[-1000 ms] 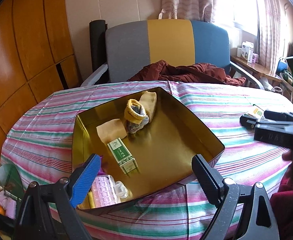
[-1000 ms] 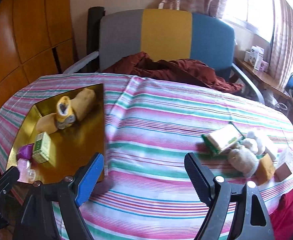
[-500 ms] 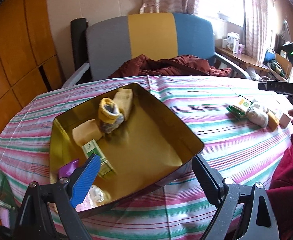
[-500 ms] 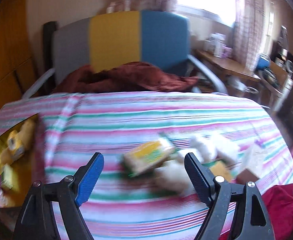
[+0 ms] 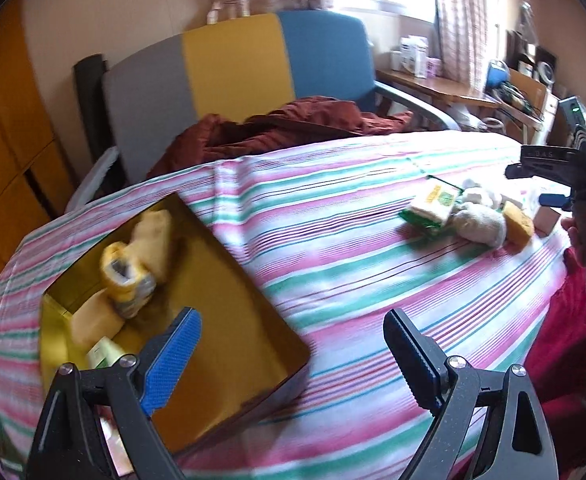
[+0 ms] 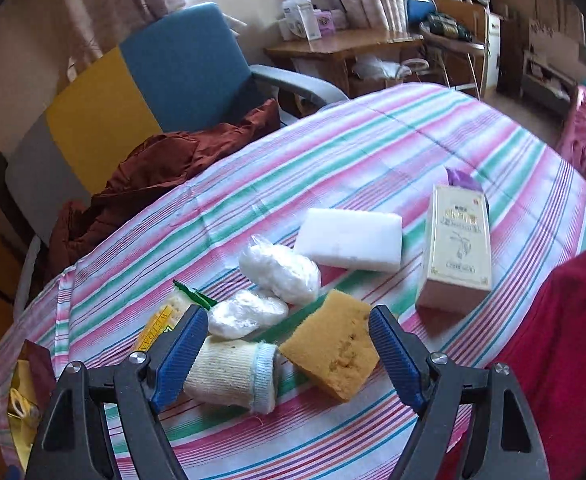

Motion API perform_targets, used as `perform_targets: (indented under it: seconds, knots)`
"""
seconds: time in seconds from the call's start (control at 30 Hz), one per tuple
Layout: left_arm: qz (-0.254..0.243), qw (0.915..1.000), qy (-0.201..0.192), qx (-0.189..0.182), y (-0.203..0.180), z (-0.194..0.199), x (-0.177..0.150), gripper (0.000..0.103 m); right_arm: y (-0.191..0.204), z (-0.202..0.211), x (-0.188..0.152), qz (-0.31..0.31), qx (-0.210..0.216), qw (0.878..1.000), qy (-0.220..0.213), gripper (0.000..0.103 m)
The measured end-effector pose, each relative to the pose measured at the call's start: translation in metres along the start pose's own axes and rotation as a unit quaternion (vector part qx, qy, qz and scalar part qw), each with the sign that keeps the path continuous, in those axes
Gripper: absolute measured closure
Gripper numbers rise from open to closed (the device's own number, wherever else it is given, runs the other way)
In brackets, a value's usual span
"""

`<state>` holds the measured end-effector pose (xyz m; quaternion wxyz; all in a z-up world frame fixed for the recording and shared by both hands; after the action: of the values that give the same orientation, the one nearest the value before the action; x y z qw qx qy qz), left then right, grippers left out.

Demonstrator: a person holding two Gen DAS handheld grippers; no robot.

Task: Organize objects
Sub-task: 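Move both tools back over the remaining items on the tablecloth, then grasp the WEIDAN cracker packet with the left tool while the right tool grasps the white glove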

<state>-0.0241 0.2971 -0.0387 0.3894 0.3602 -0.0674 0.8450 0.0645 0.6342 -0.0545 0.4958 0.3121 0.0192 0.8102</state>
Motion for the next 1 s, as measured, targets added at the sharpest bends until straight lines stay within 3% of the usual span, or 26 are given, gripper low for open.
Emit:
perform_targets:
  seconds: [0.33,0.53,1.0]
  knots:
    - [-0.075,0.9959,0.013,-0.05,-0.063,-0.054,0.054,0.01,0.003,-0.009,-0.009,-0.004,0.019,0.999,0.033,0.019]
    - [-0.091,0.9903,0.023,-0.103,-0.097,-0.093,0.089,0.01,0.002,-0.007,-0.007,-0.016,0.037,0.998,0.039,0.019]
    - [-0.148,0.9806,0.046,-0.12,-0.146,-0.169,0.119,0.01,-0.014,-0.013,0.003,-0.069,0.061,0.995,0.046,0.019]
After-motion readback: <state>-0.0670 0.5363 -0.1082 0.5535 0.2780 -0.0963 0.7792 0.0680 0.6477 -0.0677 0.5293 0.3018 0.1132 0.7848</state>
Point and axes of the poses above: each gripper's, at about its wrist camera, not at the fingertips, and z roughly against the way its jaws point, y to its left, x to its top, the point moved 6 cm from there along -z, roughly the way its jaws point, and after that the axes turned 6 degrees about -z, right-handed, at the moved point
